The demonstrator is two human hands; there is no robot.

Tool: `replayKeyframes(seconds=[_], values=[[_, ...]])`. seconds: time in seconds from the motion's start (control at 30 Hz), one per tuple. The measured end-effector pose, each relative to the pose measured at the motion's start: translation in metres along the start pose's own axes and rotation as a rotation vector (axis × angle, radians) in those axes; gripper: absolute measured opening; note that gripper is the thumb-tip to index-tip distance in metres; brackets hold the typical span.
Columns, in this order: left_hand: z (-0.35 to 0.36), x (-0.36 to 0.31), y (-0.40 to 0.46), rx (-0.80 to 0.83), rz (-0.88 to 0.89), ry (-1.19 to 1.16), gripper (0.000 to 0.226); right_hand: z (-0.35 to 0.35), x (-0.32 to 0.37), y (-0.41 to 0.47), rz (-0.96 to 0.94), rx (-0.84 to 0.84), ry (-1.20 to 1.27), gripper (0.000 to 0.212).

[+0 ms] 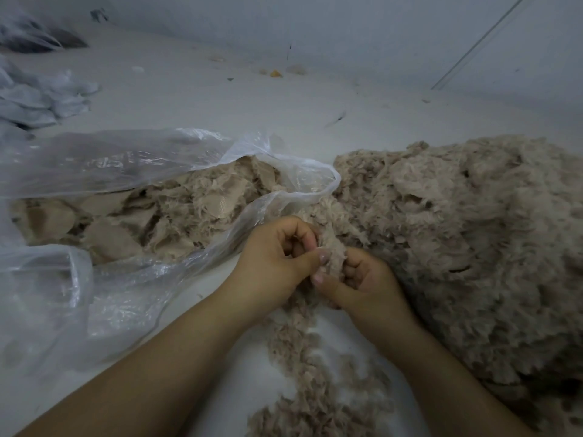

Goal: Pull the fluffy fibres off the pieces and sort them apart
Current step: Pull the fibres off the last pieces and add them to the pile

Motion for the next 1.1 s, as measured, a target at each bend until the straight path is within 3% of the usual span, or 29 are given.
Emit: replayKeyframes(seconds=[0.2,0.47,0.57,0.7,0.77,0.9,0.97,1.03,1.1], values=[[-0.001,-0.004,0.0,0.013,0.025,0.023,0.025,-0.015,-0.012,0.003,0.107,-0.196,-0.026,0.032],[0.007,-0.013,-0.003,0.103,0.096,0.033,0.018,-0.011,-0.01,0.003,0.117,-0.142,0.003,0.031],[0.009,-0.014,-0.004,0.147,0.113,0.106,0.015,-0.014,-0.009,0.003,0.134,-0.198,0.018,0.039],[-0.015,-0.012,0.004,-0.048,0.124,0.134,0.023,-0.021,-0.014,0.003,0.189,-0.283,0.246,0.032],[-0.03,-0.015,0.008,-0.148,0.172,0.243,0.023,-0.021,-0.015,0.003,0.189,-0.278,0.256,0.035],[-0.023,-0.023,0.007,-0.03,0.315,0.637,0.004,-0.015,-0.009,0.002,0.138,-0.207,0.205,0.042],[-0.017,-0.021,0.003,-0.045,0.26,0.7,0.023,-0.013,-0.006,0.001,0.105,-0.178,0.147,0.05],[-0.009,-0.015,0.0,-0.018,0.114,0.539,0.034,-0.013,-0.007,0.0,0.088,-0.175,0.058,0.06],[0.001,-0.006,-0.002,0.026,-0.012,0.27,0.023,-0.013,-0.006,0.001,0.066,-0.17,0.033,0.06]])
Point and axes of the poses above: each hand's wrist, its own y-axis towards the middle knuckle, its own z-axis out of the palm, x = y × z, the point moved 7 cm from there along y, towards the middle knuckle, and after that the axes turned 7 degrees about z, right-handed, at the moved point
